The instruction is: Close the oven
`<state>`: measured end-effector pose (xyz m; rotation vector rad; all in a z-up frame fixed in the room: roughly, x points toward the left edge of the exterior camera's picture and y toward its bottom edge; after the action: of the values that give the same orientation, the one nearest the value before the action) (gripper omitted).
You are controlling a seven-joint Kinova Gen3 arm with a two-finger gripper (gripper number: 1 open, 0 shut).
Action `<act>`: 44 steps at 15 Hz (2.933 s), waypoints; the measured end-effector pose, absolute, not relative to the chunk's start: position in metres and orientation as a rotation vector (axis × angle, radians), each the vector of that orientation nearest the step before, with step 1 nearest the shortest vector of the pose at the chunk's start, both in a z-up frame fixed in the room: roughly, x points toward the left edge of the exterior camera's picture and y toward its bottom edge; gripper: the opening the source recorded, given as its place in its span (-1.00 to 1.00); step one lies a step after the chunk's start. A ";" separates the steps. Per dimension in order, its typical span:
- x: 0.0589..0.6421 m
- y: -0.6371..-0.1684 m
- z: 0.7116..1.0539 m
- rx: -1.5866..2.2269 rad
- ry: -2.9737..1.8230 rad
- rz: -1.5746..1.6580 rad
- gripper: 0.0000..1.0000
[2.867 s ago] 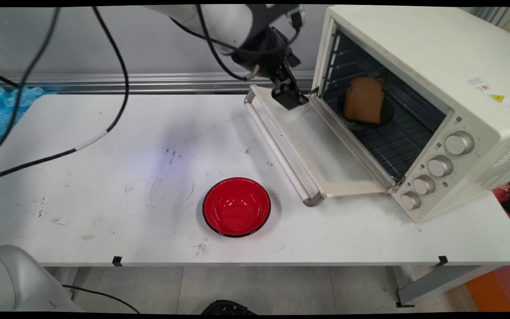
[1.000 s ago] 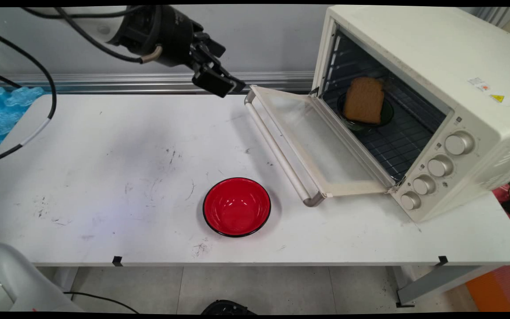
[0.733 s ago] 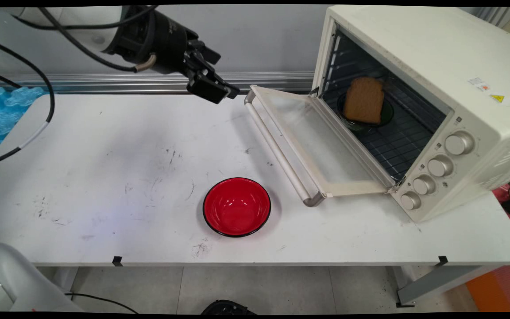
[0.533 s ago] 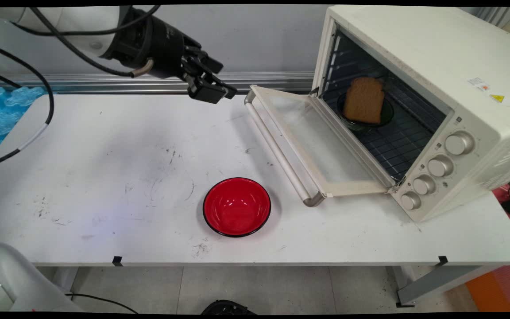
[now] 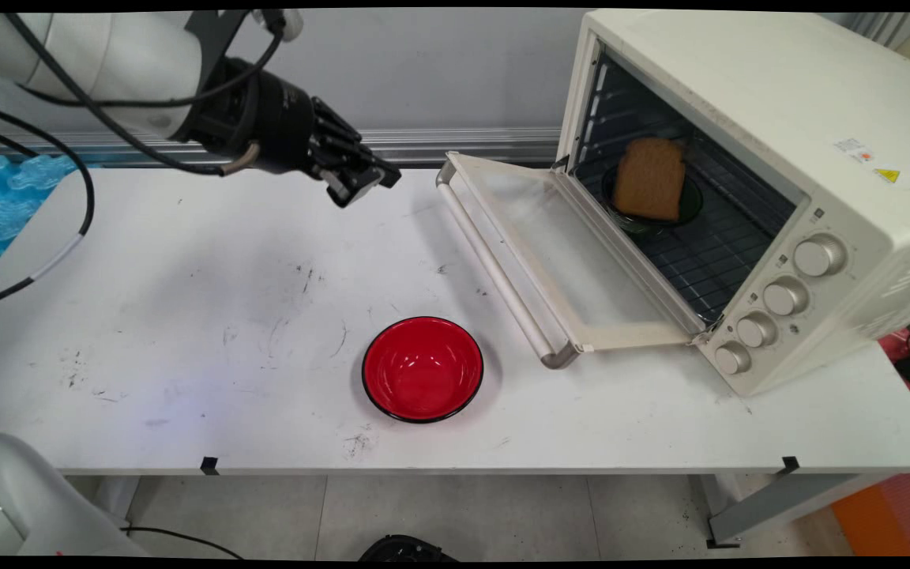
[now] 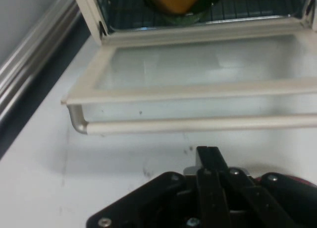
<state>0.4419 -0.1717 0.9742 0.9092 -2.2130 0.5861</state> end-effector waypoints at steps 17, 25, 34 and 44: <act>0.460 -0.174 0.868 0.952 -2.268 0.511 -1.00; 0.458 -0.195 0.820 0.941 -2.264 0.493 -1.00; 0.447 -0.225 0.783 0.917 -2.212 0.496 -1.00; 0.428 -0.256 0.759 0.893 -2.154 0.511 -1.00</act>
<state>0.4281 -0.2563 0.7590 0.8930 -2.1536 0.5114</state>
